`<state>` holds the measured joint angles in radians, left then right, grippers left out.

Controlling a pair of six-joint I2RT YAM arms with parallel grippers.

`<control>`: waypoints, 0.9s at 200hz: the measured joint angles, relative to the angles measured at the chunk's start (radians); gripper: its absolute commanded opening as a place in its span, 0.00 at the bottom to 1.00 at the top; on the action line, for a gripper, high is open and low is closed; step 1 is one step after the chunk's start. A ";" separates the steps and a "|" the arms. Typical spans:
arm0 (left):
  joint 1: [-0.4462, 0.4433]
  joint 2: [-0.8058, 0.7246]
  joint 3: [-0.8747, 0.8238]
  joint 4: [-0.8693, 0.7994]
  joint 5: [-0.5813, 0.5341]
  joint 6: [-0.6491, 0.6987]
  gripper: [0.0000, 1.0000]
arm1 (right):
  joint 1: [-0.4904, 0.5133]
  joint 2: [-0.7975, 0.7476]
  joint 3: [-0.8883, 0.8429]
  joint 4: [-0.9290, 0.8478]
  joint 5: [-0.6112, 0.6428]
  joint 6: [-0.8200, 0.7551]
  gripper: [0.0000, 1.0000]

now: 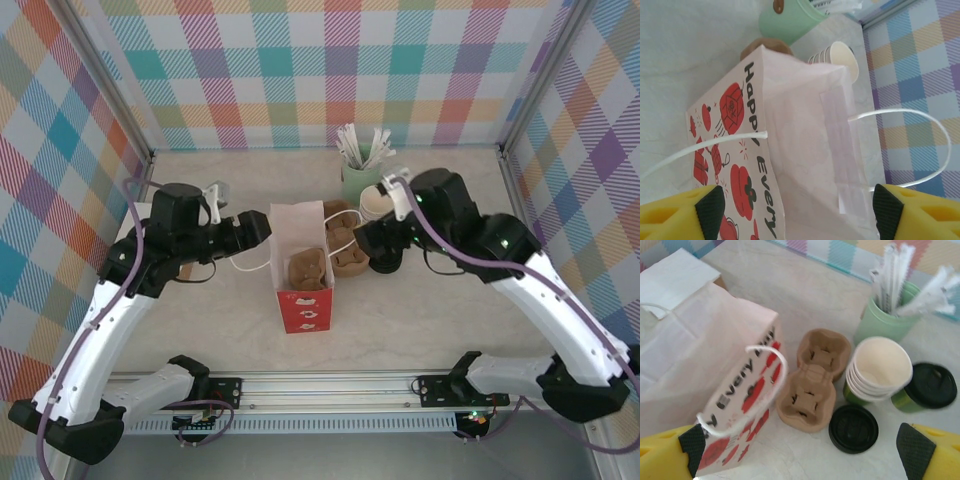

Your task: Pack the takeout coffee

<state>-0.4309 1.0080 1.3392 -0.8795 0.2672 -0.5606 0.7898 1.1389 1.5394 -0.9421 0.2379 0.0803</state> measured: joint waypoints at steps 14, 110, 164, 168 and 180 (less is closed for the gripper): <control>0.000 0.000 0.030 -0.013 -0.026 0.023 0.84 | -0.013 -0.071 -0.072 0.021 0.021 0.040 1.00; 0.000 0.092 0.163 -0.089 -0.121 0.148 0.83 | -0.051 -0.262 -0.425 0.067 0.126 0.200 1.00; 0.000 0.148 0.250 -0.163 -0.159 0.240 0.82 | -0.098 -0.241 -0.479 0.076 0.137 0.235 1.00; 0.000 0.153 0.257 -0.168 -0.161 0.246 0.82 | -0.103 -0.239 -0.481 0.076 0.136 0.238 1.00; 0.000 0.177 0.284 -0.185 -0.164 0.272 0.82 | -0.119 -0.232 -0.482 0.074 0.136 0.247 1.00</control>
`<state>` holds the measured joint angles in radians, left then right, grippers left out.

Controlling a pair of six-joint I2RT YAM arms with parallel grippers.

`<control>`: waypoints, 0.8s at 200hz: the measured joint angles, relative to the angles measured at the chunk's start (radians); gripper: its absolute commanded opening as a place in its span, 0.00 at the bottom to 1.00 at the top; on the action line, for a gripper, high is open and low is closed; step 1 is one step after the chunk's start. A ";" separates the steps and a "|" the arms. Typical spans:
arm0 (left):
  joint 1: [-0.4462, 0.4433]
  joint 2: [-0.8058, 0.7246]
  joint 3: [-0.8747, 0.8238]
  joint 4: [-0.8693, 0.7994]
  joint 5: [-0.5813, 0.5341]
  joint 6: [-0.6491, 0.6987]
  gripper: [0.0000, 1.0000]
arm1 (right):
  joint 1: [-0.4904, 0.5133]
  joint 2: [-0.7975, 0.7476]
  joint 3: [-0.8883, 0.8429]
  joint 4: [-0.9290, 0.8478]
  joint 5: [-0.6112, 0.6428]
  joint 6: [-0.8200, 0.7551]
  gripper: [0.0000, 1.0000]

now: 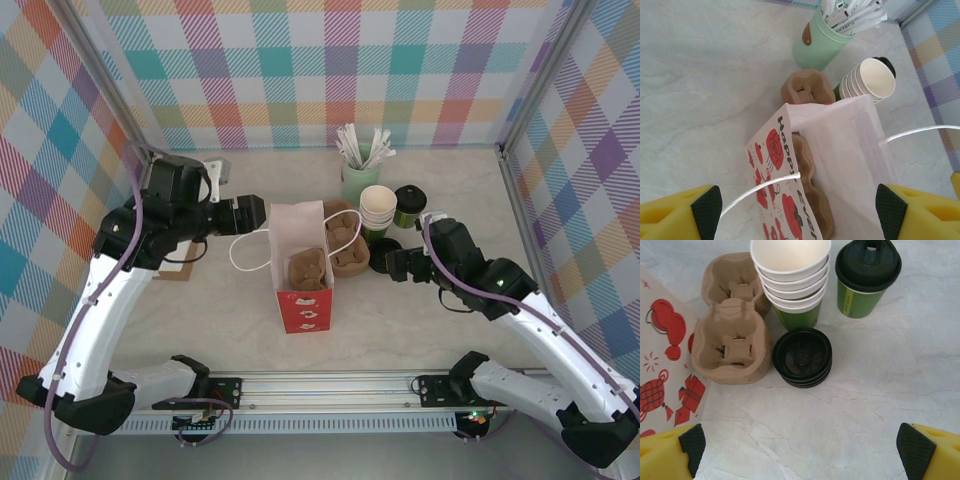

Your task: Pack the takeout coffee

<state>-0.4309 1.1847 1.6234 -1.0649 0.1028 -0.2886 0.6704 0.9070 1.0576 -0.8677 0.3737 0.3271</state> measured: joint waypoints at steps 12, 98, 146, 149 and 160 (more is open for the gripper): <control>0.000 0.031 0.037 -0.023 0.000 0.029 0.82 | -0.014 0.006 0.000 0.000 -0.003 0.007 1.00; 0.003 0.369 0.435 -0.202 0.009 0.341 0.83 | -0.056 0.032 -0.016 -0.009 -0.050 0.035 1.00; 0.004 0.564 0.542 -0.281 0.102 0.576 0.87 | -0.069 0.032 -0.022 -0.009 -0.064 0.036 1.00; 0.004 0.573 0.542 -0.285 0.108 0.586 0.87 | -0.069 0.032 -0.023 -0.009 -0.064 0.036 1.00; 0.004 0.604 0.542 -0.295 0.135 0.627 0.87 | -0.072 0.031 -0.028 -0.011 -0.065 0.036 1.00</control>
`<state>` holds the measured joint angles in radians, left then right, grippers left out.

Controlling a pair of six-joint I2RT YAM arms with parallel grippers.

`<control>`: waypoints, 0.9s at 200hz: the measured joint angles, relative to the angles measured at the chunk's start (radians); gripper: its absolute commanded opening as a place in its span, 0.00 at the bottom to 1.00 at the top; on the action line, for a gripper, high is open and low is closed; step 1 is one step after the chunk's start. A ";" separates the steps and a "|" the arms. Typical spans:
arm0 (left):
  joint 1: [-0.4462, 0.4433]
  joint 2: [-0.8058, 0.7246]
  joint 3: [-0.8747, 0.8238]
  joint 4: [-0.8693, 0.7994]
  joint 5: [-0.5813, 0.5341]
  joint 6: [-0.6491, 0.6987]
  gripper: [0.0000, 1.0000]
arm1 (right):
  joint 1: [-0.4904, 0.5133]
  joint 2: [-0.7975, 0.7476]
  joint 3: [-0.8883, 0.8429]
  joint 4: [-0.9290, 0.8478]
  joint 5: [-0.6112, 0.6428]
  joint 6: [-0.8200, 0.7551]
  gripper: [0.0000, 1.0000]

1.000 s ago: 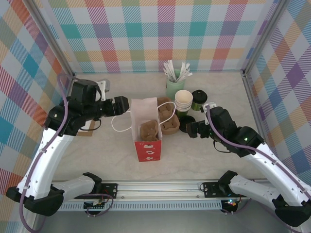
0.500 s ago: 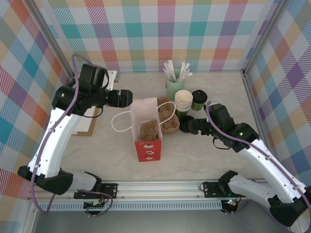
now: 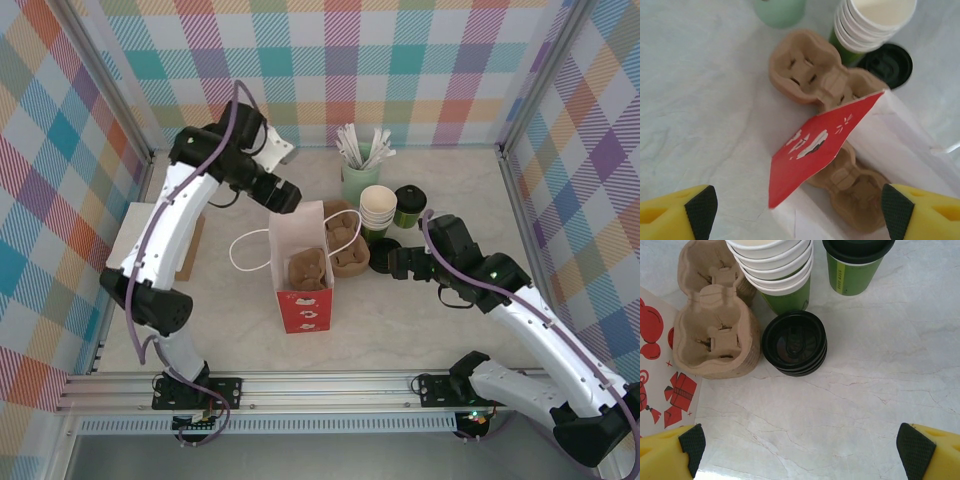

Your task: Pack the takeout coffee

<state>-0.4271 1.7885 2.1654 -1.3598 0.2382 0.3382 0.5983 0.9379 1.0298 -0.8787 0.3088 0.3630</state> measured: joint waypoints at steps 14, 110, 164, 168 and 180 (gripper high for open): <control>0.000 0.032 0.000 -0.003 0.035 0.042 0.87 | -0.003 -0.004 -0.005 -0.006 -0.004 0.000 1.00; -0.019 0.157 0.012 -0.003 0.027 0.131 0.00 | -0.009 -0.028 -0.008 -0.017 -0.016 0.004 1.00; -0.022 -0.060 -0.143 0.024 -0.013 0.032 0.00 | -0.011 -0.032 -0.026 -0.015 -0.024 0.015 1.00; -0.022 -0.089 -0.169 0.031 -0.014 0.020 0.00 | -0.011 -0.031 -0.026 -0.015 -0.024 0.015 1.00; -0.022 -0.192 -0.257 0.060 -0.020 -0.020 0.00 | -0.011 -0.030 -0.027 -0.014 -0.027 0.015 1.00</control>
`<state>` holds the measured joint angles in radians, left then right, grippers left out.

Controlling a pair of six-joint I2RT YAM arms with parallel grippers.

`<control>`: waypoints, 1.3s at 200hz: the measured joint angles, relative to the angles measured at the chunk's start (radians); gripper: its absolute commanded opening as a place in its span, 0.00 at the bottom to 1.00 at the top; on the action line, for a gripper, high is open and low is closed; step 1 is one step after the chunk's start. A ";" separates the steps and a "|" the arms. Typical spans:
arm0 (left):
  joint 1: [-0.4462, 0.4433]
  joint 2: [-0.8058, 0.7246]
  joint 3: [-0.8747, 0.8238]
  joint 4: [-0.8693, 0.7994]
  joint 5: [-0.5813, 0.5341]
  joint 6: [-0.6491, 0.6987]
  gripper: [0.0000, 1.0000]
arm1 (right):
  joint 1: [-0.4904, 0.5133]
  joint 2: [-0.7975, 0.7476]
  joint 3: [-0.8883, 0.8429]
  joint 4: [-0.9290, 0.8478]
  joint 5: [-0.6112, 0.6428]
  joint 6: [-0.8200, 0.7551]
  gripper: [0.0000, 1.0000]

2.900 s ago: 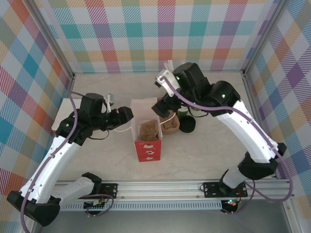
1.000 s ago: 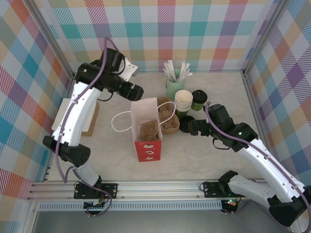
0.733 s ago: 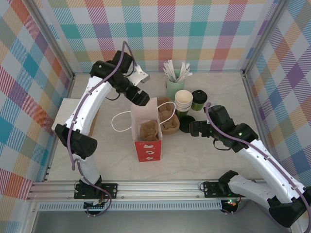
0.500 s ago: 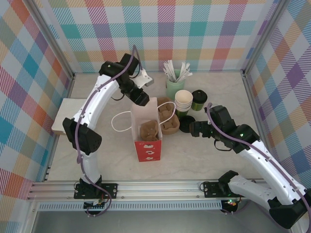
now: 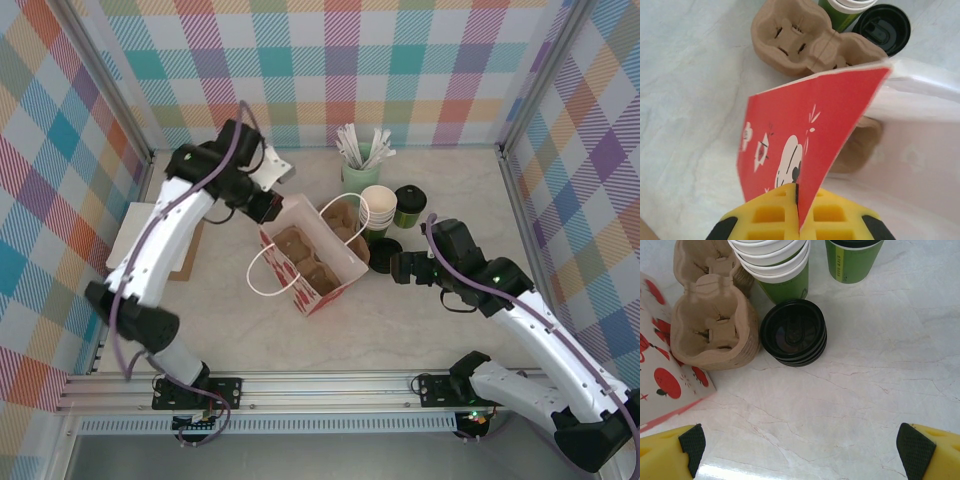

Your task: Pack the takeout coffee

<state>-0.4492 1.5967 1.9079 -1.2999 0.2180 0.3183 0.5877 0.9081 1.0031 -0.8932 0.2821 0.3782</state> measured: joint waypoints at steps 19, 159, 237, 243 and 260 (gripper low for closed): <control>0.000 -0.151 -0.124 0.067 -0.003 -0.070 0.00 | 0.000 0.005 0.000 0.002 -0.005 0.000 1.00; 0.000 -0.420 -0.343 0.283 -0.010 -0.283 0.00 | 0.000 0.069 0.016 0.002 -0.031 -0.001 1.00; 0.000 -0.420 -0.328 0.198 0.028 -0.542 0.00 | -0.003 0.135 0.132 -0.045 -0.029 0.000 1.00; 0.000 -0.417 -0.315 0.179 0.032 -0.549 0.00 | -0.005 0.141 0.137 -0.052 -0.029 0.000 1.00; 0.000 -0.401 -0.265 0.137 0.045 -0.562 0.00 | -0.008 0.157 0.146 -0.069 -0.029 0.000 1.00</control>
<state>-0.4496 1.1954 1.6432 -1.1625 0.2634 -0.2440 0.5797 1.0653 1.1488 -0.9627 0.2535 0.3779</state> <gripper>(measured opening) 0.041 0.997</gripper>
